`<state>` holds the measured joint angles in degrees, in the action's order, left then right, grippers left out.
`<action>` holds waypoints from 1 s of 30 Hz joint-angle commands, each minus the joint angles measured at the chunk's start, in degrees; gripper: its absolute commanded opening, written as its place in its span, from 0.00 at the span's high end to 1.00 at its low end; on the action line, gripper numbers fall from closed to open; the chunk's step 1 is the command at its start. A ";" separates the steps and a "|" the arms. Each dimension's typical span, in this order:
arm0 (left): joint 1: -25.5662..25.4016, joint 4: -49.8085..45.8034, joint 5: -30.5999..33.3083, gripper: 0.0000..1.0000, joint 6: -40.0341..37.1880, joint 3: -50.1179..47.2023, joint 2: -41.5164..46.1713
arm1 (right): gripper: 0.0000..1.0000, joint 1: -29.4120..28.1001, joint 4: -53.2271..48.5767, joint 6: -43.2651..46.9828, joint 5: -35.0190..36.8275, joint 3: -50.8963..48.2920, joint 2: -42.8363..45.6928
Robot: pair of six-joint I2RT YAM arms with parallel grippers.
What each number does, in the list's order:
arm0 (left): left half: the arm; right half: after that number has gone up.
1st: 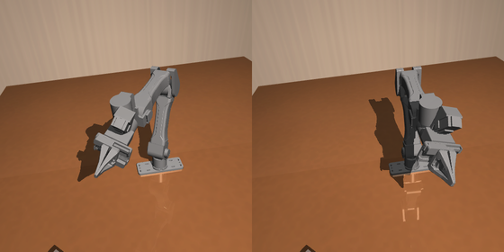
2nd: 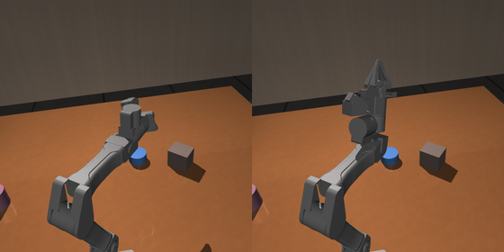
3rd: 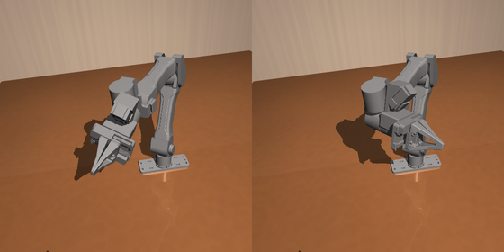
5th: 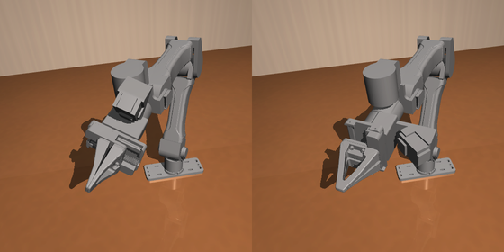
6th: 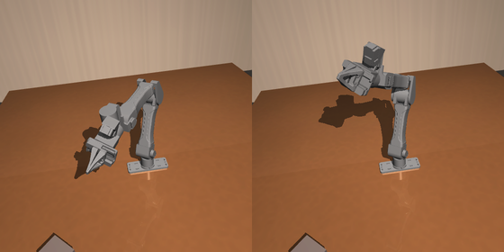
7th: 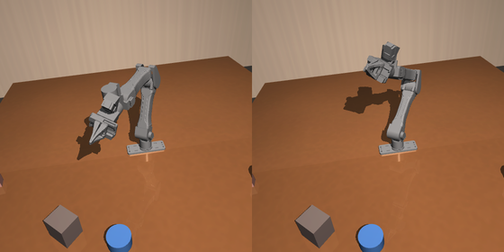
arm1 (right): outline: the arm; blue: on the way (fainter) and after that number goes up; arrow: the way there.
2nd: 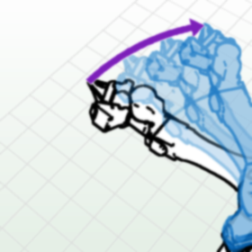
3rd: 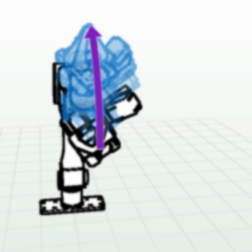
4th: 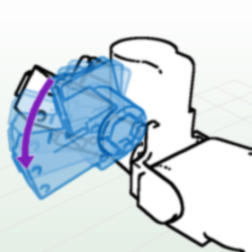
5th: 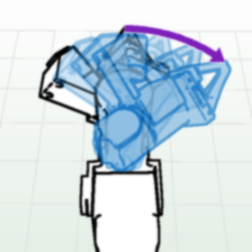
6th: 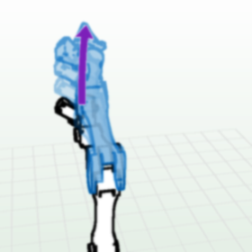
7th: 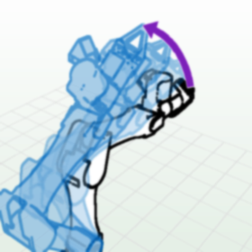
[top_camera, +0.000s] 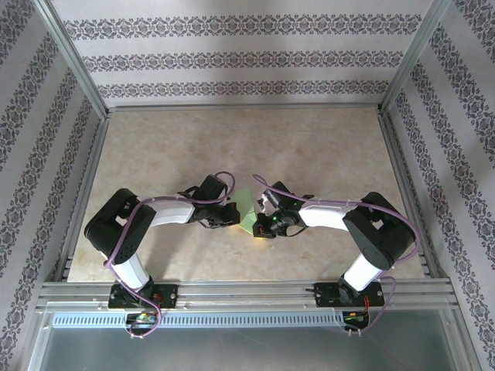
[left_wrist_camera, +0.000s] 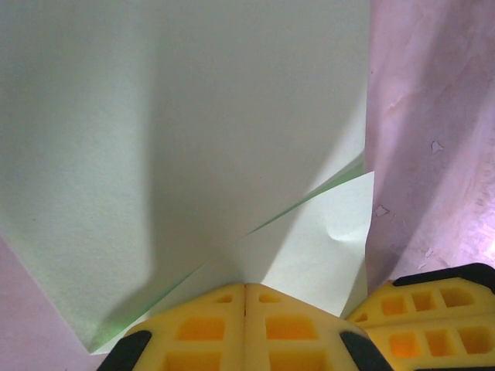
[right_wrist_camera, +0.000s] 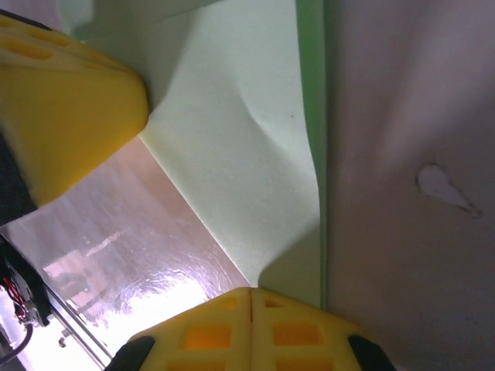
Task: Fold a paper plane with a square sheet of paper (fold left side to right side)
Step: Third fold the triangle at the center of the table.
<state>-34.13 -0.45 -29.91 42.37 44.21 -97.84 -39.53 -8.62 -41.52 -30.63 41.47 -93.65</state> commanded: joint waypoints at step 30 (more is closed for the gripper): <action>-0.41 -9.09 5.66 0.98 -2.77 1.60 -3.21 | 1.00 -2.06 -1.64 -2.71 3.57 2.14 -4.53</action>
<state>-34.13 -2.98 -29.67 41.78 45.82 -98.54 -41.50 -6.15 -43.64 -29.12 46.44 -99.13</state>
